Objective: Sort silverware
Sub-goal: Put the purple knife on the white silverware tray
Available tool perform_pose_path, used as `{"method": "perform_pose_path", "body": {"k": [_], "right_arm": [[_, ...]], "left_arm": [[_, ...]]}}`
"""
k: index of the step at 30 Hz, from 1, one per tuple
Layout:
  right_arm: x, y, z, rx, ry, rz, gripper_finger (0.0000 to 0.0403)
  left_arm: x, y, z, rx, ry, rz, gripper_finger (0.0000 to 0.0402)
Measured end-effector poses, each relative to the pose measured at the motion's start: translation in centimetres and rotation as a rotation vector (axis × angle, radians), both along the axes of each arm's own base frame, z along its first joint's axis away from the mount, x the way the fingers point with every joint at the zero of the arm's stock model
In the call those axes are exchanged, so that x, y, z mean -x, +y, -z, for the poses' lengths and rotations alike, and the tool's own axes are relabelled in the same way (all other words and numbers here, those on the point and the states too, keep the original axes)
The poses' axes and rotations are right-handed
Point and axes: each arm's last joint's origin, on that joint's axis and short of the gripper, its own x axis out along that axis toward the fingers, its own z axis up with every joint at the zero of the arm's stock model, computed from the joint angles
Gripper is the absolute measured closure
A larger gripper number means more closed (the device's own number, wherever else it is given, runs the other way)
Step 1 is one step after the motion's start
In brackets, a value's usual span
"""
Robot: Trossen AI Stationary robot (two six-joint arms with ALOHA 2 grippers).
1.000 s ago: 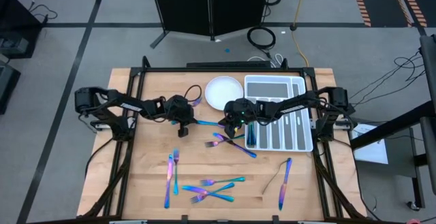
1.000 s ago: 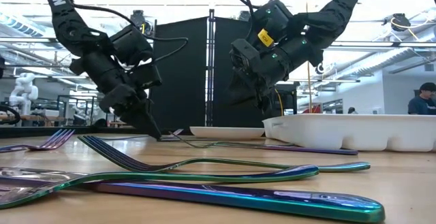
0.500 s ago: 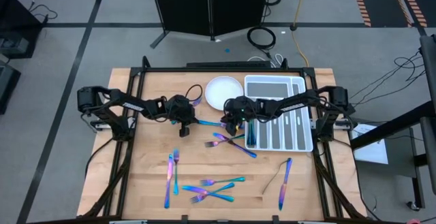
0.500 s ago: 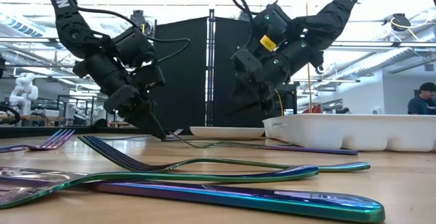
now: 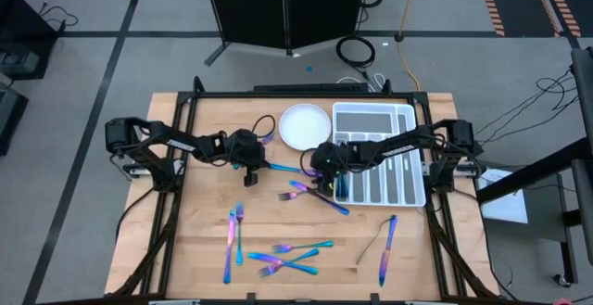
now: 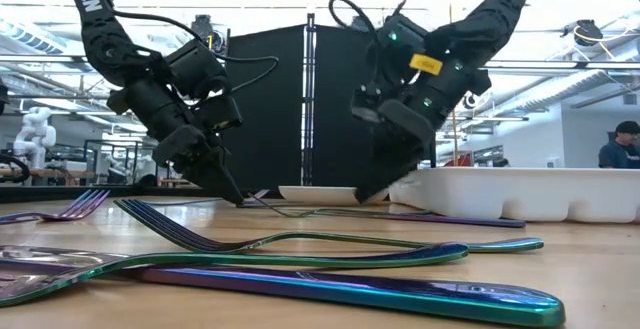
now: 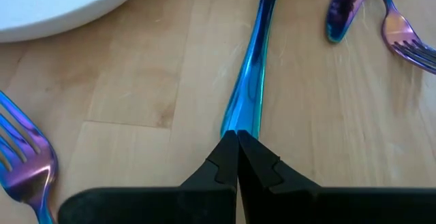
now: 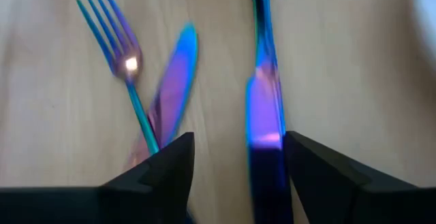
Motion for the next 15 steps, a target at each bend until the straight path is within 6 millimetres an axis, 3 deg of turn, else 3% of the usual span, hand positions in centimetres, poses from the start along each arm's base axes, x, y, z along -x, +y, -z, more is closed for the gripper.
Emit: {"method": "perform_pose_path", "body": {"k": [6, 15], "right_arm": [[0.54, 0.02, 0.42, 0.031, 0.076, 0.004, 0.0185], [0.90, 0.31, 0.63, 0.114, 0.132, 0.042, 0.0224]], "left_arm": [[0.01, 0.00, 0.01, 0.000, 0.000, 0.000, 0.0402], [0.02, -0.02, 0.01, 0.003, 0.000, 0.002, 0.0402]]}}
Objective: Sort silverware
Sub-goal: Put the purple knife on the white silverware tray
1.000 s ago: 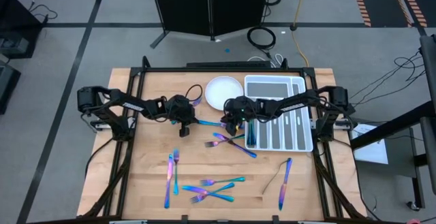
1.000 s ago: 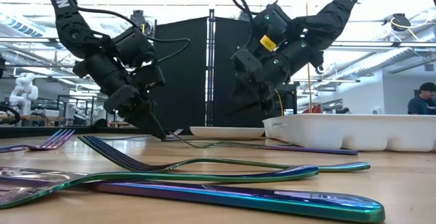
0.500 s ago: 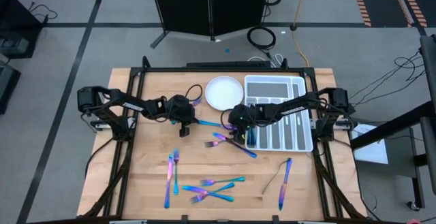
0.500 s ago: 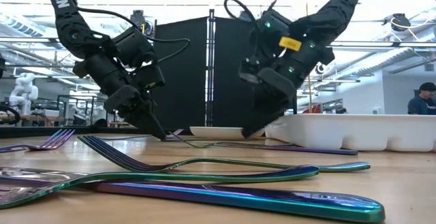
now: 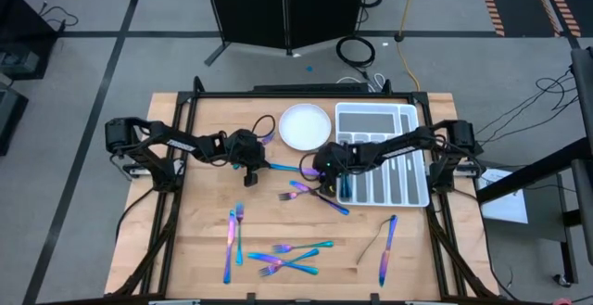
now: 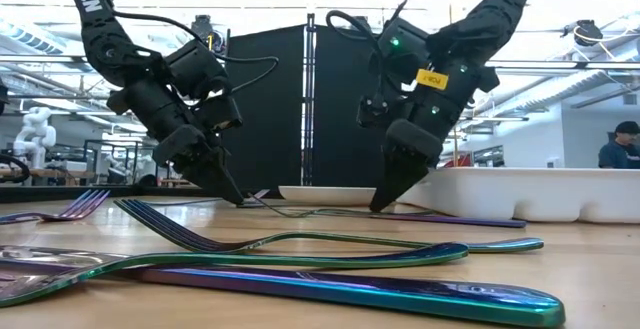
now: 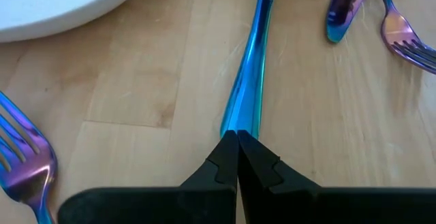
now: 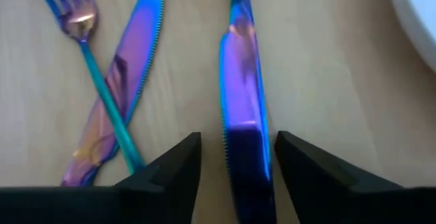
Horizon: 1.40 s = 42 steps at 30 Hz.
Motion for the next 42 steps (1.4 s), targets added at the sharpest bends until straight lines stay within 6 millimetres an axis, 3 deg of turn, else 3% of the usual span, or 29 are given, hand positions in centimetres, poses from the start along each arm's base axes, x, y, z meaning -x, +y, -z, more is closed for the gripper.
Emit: {"method": "perform_pose_path", "body": {"k": [8, 16, 23, 30, 36, 42], "right_arm": [[0.0, 0.9, 0.0, 0.032, 0.005, -0.027, 0.0356], [-0.7, 1.2, -0.6, 0.012, -0.005, -0.025, 0.0356], [-2.3, 1.1, -3.1, 0.007, 0.013, -0.022, 0.0356], [-3.9, 0.6, -6.8, 0.015, 0.034, -0.038, 0.0356], [-5.4, 0.3, -10.2, 0.053, -0.032, -0.075, 0.0356], [-5.7, 0.0, -11.8, 0.073, -0.033, -0.088, 0.0356]], "left_arm": [[0.0, 0.0, 0.0, 0.002, 0.000, 0.001, 0.0402], [0.0, 0.0, -0.7, 0.038, -0.042, -0.040, 0.0393], [0.2, -0.1, -4.6, -0.028, -0.197, -0.007, 0.0348], [0.8, -0.3, -8.9, -0.086, -0.387, -0.033, 0.0284], [-0.6, -0.3, -10.1, -0.089, -0.409, -0.019, 0.0208], [-2.1, -0.3, -11.0, -0.071, -0.372, 0.006, 0.0160]]}}
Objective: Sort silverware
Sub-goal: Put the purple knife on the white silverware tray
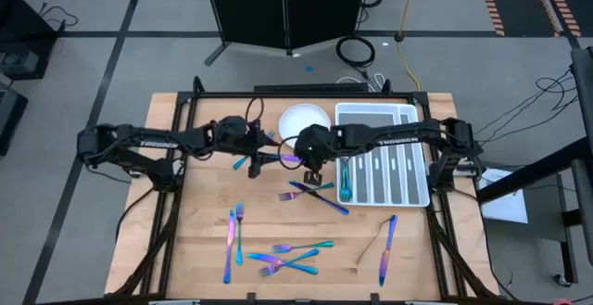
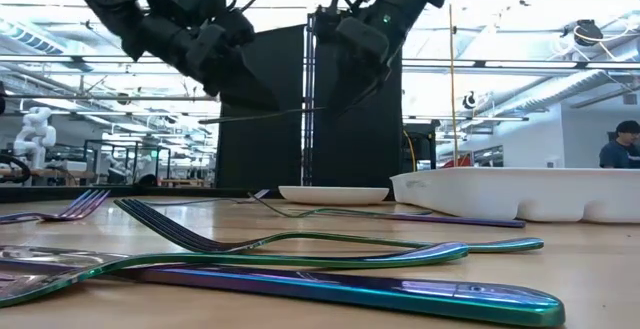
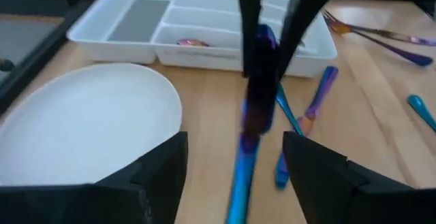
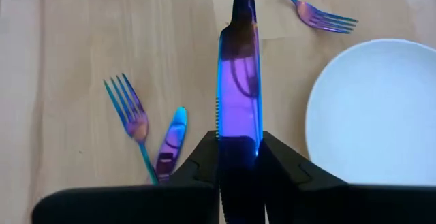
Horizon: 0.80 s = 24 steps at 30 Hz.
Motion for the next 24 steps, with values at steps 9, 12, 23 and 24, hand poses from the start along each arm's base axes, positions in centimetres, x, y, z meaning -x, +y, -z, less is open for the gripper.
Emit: {"method": "perform_pose_path", "body": {"k": [9, 12, 23, 24], "right_arm": [[0.1, 0.1, -0.6, 0.015, 0.030, -0.034, 0.0356], [0.0, 0.0, -0.7, 0.021, 0.016, -0.041, 0.0356], [0.0, 0.0, -0.7, 0.029, 0.019, -0.054, 0.0356], [0.0, 0.0, -0.7, 0.029, 0.021, -0.054, 0.0356]], "left_arm": [[-0.6, 0.0, -1.9, -0.023, 0.194, 0.086, 0.0155], [-1.1, -0.1, -2.1, -0.028, 0.243, 0.110, 0.0155], [-2.3, 0.1, -0.6, -0.046, 0.312, 0.142, 0.0155], [-2.4, 0.1, -0.7, -0.049, 0.303, 0.142, 0.0155]]}}
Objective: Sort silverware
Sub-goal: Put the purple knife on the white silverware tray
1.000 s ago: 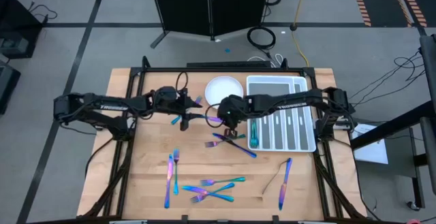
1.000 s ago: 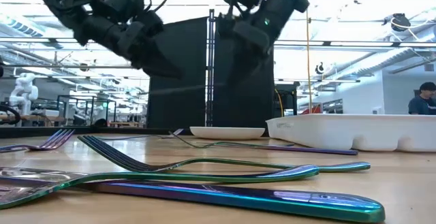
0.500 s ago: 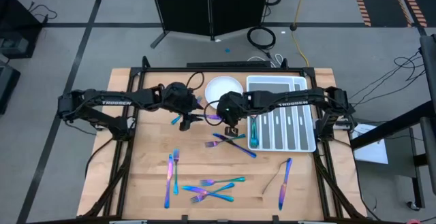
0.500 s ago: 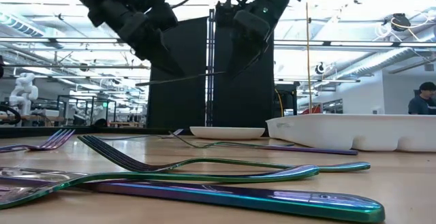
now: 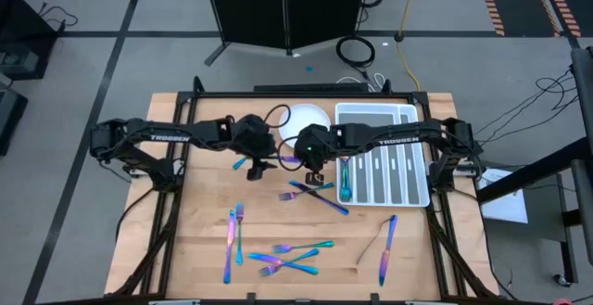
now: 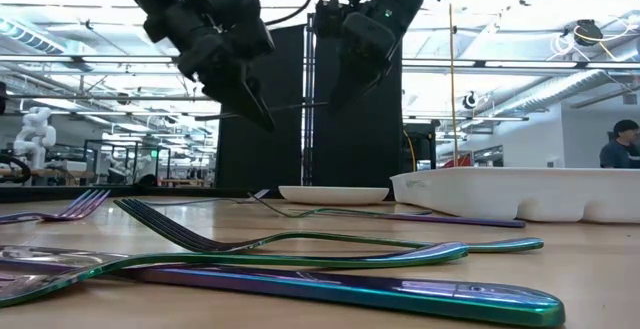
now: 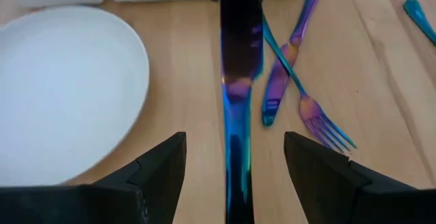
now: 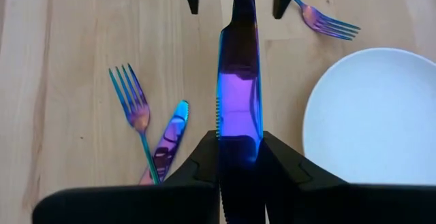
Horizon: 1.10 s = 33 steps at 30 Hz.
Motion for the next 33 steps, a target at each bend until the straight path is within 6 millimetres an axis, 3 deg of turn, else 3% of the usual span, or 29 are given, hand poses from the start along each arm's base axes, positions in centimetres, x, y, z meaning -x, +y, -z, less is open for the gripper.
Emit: {"method": "perform_pose_path", "body": {"k": [6, 15, 33], "right_arm": [[0.00, 0.00, -0.02, 0.006, 0.000, -0.009, 0.0356], [-0.09, -0.01, -0.08, 0.014, -0.010, -0.020, 0.0356], [-0.06, 0.01, -0.06, 0.018, -0.006, -0.028, 0.0356]], "left_arm": [[-0.18, 0.05, -0.33, -0.003, -0.015, 0.001, 0.0158], [-0.24, 0.07, -0.05, 0.004, 0.004, 0.001, 0.0235], [-0.34, 0.07, -0.03, 0.002, -0.003, 0.003, 0.0319]]}}
